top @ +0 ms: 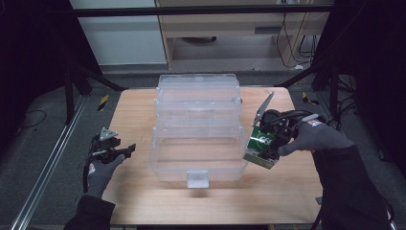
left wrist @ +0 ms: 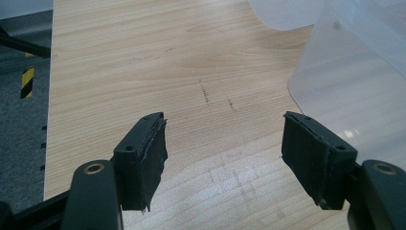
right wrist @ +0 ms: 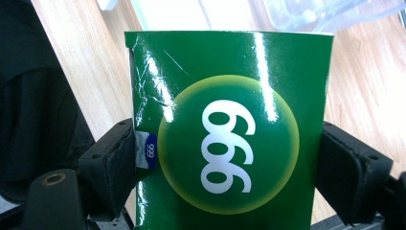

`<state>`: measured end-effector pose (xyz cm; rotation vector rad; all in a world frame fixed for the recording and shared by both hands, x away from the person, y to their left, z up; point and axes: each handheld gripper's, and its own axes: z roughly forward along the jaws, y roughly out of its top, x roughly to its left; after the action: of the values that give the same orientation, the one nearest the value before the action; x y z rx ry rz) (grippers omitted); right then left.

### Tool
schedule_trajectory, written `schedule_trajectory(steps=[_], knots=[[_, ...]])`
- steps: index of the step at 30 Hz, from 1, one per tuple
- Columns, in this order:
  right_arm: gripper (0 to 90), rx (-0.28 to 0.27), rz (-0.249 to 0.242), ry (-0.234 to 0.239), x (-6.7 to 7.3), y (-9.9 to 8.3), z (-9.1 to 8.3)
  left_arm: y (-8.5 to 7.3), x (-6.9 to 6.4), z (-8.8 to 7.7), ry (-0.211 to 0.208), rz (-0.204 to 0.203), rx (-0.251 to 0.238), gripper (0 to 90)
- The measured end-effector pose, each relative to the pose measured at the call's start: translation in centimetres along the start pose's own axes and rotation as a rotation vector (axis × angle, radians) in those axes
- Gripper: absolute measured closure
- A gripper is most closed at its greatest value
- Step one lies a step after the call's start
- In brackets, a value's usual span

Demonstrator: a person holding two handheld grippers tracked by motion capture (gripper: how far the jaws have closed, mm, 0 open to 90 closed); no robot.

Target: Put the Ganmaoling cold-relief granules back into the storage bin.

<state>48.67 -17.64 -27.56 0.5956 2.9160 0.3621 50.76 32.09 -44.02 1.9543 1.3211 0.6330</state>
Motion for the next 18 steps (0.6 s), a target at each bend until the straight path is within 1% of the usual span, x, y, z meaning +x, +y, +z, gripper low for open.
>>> schedule_trajectory(steps=[1,2,7,8,9,12,13,18], knots=[[17.8,-0.002,-0.007,0.000,0.0,0.2,-0.1,0.0,0.0,0.0,0.000,-0.001,0.000,31.3],[17.8,-0.001,-0.003,0.002,0.0,0.4,-0.2,0.0,0.0,0.0,0.000,0.000,0.000,31.2],[17.9,-0.008,-0.046,0.004,0.1,1.2,-0.4,0.0,-0.1,0.1,-0.002,0.000,0.000,31.2],[17.9,-0.011,-0.062,0.007,0.1,1.4,-0.3,0.0,0.0,0.1,-0.002,0.000,0.001,31.2],[17.8,-0.009,-0.063,0.008,0.1,1.6,-0.3,0.0,0.0,0.1,-0.001,0.000,0.001,31.2],[17.8,-0.011,-0.079,0.010,0.0,2.1,-0.1,0.0,0.0,0.0,0.000,-0.002,-0.002,31.1],[17.8,-0.008,-0.075,0.013,0.0,2.4,0.0,0.0,0.0,0.0,-0.001,-0.003,-0.002,31.1],[17.9,-0.003,-0.108,0.029,-0.2,3.2,0.6,0.0,0.0,0.1,-0.001,-0.002,0.000,31.1]])
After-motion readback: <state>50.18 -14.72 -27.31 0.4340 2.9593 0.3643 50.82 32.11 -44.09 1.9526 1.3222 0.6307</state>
